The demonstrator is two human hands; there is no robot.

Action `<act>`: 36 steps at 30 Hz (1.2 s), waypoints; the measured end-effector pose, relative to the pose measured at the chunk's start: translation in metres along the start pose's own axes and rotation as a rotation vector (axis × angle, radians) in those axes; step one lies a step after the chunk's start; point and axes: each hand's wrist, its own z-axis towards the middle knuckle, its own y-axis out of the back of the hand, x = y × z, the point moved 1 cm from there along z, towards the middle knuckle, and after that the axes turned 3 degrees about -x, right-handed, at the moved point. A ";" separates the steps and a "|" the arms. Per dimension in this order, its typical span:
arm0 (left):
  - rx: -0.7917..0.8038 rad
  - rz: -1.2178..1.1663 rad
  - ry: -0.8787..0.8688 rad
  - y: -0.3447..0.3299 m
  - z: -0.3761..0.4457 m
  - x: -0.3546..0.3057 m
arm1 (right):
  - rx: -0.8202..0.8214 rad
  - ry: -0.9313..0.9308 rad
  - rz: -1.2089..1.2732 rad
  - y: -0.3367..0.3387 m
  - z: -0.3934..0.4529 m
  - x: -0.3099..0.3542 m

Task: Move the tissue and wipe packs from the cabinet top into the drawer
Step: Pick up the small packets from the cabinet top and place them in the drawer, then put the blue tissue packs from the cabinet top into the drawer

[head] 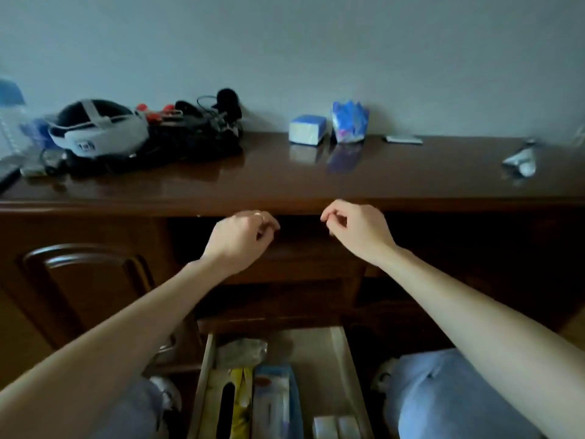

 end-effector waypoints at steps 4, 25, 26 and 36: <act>-0.077 0.016 0.038 0.037 0.070 0.002 | 0.014 -0.011 -0.209 0.022 0.067 -0.007; 0.142 0.101 0.002 -0.128 0.386 0.011 | 0.086 -0.500 -0.337 -0.023 0.276 -0.219; 0.166 0.126 0.025 -0.139 0.394 0.015 | 0.084 -0.511 -0.372 -0.028 0.284 -0.233; 0.035 0.191 0.071 -0.211 0.415 0.040 | 0.254 -0.754 -0.498 -0.054 0.369 -0.311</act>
